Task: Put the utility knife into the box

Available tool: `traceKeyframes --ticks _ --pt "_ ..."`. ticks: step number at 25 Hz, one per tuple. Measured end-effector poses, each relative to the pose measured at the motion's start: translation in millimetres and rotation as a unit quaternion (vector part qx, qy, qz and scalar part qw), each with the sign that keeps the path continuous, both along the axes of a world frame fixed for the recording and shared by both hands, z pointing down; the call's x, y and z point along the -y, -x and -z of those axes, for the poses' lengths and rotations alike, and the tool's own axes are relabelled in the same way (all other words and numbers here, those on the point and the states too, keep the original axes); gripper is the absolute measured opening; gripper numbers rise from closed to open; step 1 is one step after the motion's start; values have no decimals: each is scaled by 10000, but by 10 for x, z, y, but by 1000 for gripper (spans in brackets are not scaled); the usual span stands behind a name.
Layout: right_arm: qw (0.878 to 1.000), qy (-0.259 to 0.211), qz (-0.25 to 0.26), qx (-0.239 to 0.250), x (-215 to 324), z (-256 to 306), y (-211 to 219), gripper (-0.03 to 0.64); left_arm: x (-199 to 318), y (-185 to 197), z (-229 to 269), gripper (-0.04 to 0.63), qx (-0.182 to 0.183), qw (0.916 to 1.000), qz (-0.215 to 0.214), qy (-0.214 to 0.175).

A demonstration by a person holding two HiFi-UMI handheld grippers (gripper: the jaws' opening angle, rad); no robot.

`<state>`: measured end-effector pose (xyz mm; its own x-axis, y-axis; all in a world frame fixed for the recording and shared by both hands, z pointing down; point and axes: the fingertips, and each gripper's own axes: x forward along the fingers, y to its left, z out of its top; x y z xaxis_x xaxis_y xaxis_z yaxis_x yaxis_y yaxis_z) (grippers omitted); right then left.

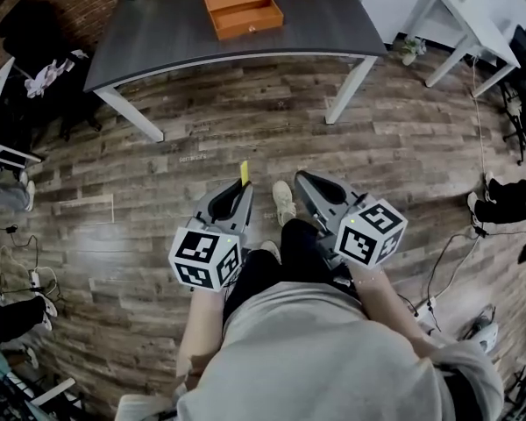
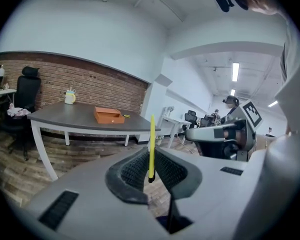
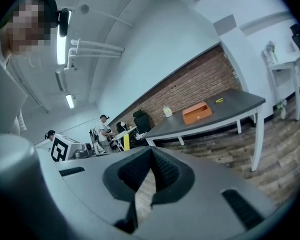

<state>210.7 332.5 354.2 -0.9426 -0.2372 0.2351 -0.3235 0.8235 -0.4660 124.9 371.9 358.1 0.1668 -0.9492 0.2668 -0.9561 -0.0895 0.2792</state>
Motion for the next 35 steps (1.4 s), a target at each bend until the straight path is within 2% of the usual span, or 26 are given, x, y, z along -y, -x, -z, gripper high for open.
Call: traceKeyframes --ticks 6,19,28,31,35 --pt "10000 -74 28 57 352 -16 177 6 263 186 -50 38 53 9999 108 39" --pt "9996 64 263 77 1599 26 791 6 1495 819 118 38 120 9997 226 -12" --pt "9984 -178 497 219 2376 156 1081 6 2216 1044 155 38 95 9990 418 -116" --pt "9974 -171 569 414 2583 230 1148 6 2408 1102 156 38 120 9986 497 -113" --pt "9973 -96 590 422 2798 248 1206 6 2594 1147 158 38 60 9982 593 -87"
